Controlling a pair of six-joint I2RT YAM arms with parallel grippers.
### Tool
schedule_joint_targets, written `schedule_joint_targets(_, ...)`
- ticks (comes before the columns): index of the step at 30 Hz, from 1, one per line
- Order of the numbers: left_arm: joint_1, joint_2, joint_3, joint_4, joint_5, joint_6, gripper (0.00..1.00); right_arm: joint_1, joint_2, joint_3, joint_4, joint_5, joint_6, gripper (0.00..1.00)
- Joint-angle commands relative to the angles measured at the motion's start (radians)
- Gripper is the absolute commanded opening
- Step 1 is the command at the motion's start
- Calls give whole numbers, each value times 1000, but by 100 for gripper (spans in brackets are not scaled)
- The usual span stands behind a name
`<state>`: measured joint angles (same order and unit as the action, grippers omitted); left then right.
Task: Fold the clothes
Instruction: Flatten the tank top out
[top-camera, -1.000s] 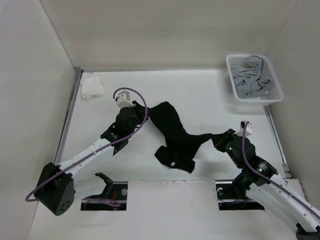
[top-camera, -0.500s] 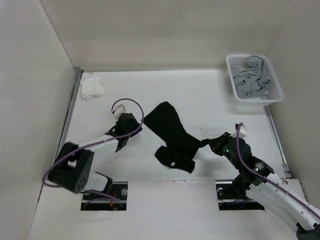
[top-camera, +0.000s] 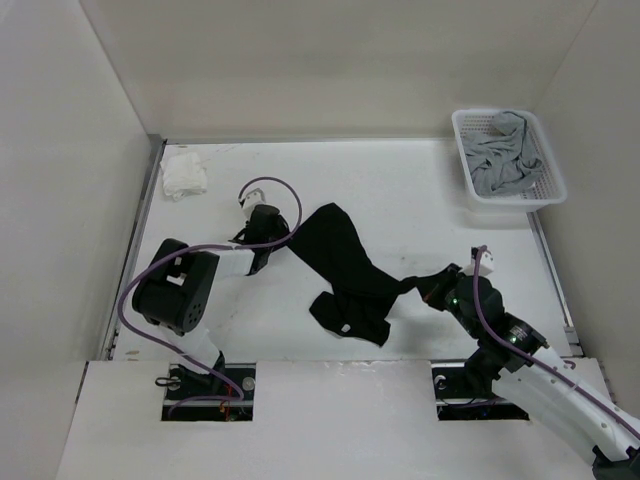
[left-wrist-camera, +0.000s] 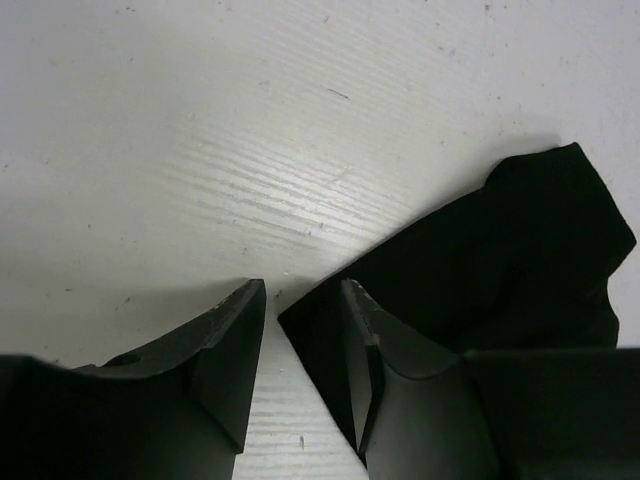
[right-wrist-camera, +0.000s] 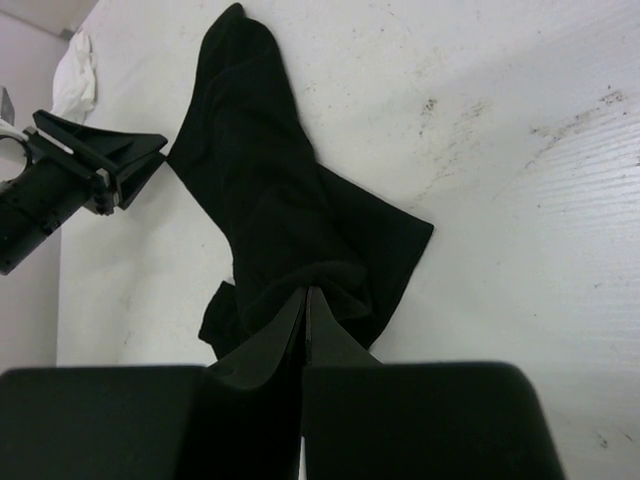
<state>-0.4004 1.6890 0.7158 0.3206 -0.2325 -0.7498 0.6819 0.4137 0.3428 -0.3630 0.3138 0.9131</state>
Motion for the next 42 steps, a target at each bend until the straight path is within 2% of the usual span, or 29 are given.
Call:
schedule_joint_targets(1,-13,32,30,-18,-8,43,34,8,-3,-10,73,-5,4,0)
schedule_joint_targets(14,-50,67,76,-132,-70,106,20,8,40,13,170,-15,-37,0)
schedule_joint_targets(16,-56,63,73,-149,-86,113,21,-2,39,19,176,-24,-46,0)
schedule_joint_targets(20,-79,64,73,-201,-158,133,32,-14,37,24,188,-36,-54,0)
schedule_joint_targets(23,-108,75,89,-224,-198,150,33,-14,34,24,194,-36,-54,0)
schedule_joint_targets(28,-119,101,117,-275,-197,156,26,-15,11,35,194,-36,-62,0)
schedule_joint_targets(38,-125,98,93,-270,-171,147,6,-28,-1,84,202,-36,-105,0)
schedule_joint_targets(42,-101,40,47,-256,-139,118,0,-41,-3,90,202,-36,-111,0)
